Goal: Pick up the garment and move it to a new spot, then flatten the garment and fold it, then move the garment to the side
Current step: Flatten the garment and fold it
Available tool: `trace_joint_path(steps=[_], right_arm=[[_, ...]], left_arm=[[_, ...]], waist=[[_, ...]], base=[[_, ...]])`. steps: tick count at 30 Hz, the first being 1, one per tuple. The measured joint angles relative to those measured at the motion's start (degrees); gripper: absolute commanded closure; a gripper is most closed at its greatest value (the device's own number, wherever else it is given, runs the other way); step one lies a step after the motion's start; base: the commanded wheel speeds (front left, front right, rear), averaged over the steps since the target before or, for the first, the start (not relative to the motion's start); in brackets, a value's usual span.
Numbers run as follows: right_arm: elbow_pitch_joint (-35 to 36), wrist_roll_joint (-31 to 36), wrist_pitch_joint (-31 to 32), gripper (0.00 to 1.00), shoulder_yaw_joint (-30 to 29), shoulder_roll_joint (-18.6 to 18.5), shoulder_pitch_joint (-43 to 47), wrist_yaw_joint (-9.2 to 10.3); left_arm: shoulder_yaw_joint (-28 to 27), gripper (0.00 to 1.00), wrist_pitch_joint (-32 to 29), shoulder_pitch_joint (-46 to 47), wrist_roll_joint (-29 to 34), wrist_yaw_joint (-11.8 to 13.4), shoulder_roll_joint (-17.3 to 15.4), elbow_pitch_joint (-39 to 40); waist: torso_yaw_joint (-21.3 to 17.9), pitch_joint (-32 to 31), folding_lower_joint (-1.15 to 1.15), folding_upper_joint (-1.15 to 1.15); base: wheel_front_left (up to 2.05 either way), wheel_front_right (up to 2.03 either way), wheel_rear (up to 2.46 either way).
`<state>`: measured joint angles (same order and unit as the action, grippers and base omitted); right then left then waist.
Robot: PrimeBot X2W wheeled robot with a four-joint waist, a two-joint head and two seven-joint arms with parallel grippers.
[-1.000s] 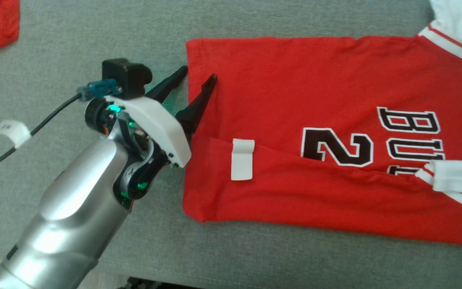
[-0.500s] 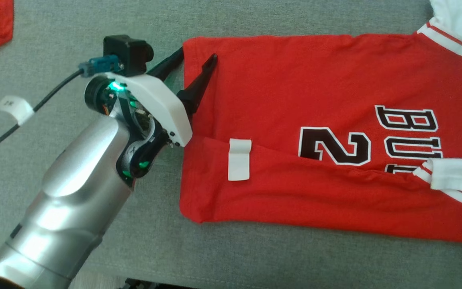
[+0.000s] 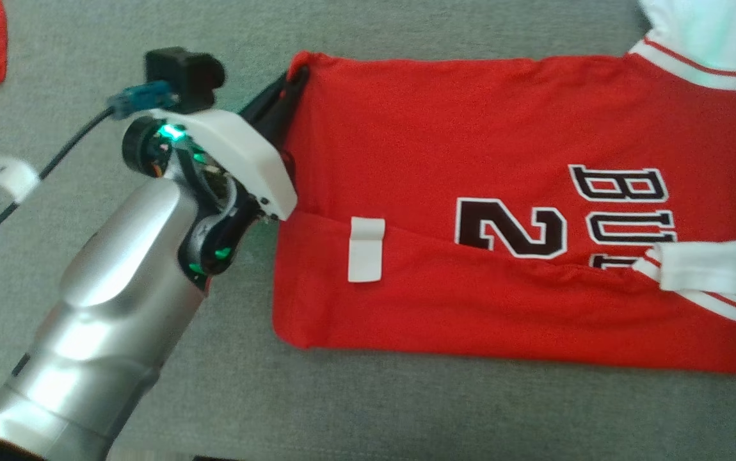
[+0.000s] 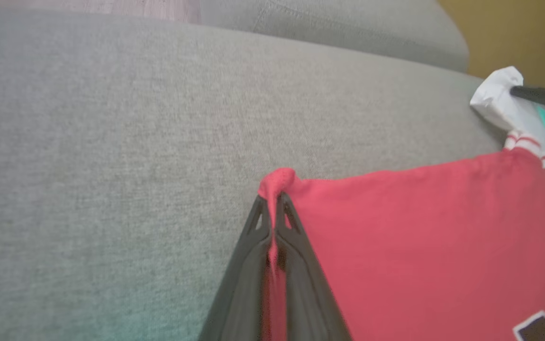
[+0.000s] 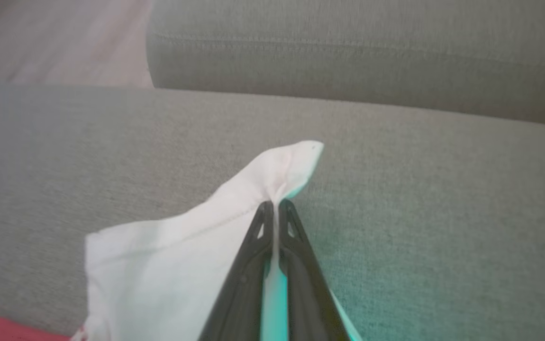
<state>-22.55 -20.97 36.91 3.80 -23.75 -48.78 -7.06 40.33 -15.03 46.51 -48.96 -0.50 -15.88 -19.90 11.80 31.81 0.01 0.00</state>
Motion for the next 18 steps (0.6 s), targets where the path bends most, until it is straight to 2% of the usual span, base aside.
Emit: trace_joint_path(steps=[5, 9, 16, 18], right_arm=[[3.26, -4.11, -2.7, 1.0, 1.52, -1.79, 0.44, 0.0], [7.47, -7.68, -4.59, 1.0, 1.35, -3.34, 4.53, 0.0], [18.26, -11.8, -4.64, 1.0, 0.1, -4.13, 19.54, 0.0], [22.29, -12.48, -3.52, 1.0, -0.4, -3.88, 26.59, 0.0]], left_arm=[[-3.12, 1.0, 3.25, -2.93, -2.34, 0.52, -1.03, 3.11], [-4.67, 1.0, 4.81, -7.77, -4.11, 0.89, -2.25, 6.6], [-5.36, 1.0, 6.02, -18.2, -6.76, 2.44, -5.69, 14.96], [-6.27, 1.0, 6.58, -24.2, -7.73, 3.69, -8.09, 19.24]], waist=[[-1.97, -2.12, 0.0, 0.0], [-3.36, -4.82, -0.01, 0.0], [-6.41, -9.29, -0.02, 0.0], [-8.09, -10.79, -0.02, 0.0]], base=[[0.0, 0.0, 0.0], [0.0, 0.0, 0.0], [0.0, 0.0, 0.0], [0.0, 0.0, 0.0]])
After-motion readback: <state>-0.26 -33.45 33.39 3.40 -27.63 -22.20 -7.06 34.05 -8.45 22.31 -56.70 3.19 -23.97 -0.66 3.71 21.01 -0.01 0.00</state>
